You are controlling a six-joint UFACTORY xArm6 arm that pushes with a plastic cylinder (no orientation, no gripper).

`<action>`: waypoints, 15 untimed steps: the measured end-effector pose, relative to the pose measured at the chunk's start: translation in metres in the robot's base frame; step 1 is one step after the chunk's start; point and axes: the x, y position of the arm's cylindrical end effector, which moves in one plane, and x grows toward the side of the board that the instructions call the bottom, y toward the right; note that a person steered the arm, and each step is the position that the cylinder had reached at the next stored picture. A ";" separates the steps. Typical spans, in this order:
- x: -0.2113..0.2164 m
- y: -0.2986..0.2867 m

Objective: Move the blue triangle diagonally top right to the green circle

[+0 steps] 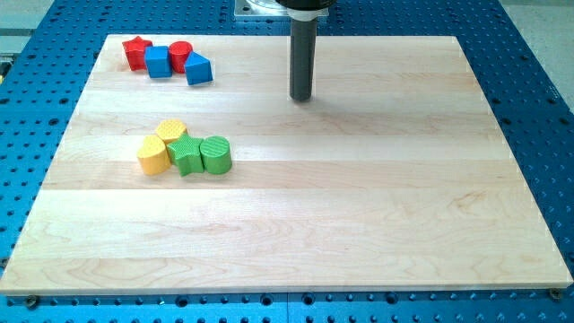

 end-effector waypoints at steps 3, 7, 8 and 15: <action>-0.002 0.000; -0.001 -0.006; -0.001 -0.076; -0.064 -0.133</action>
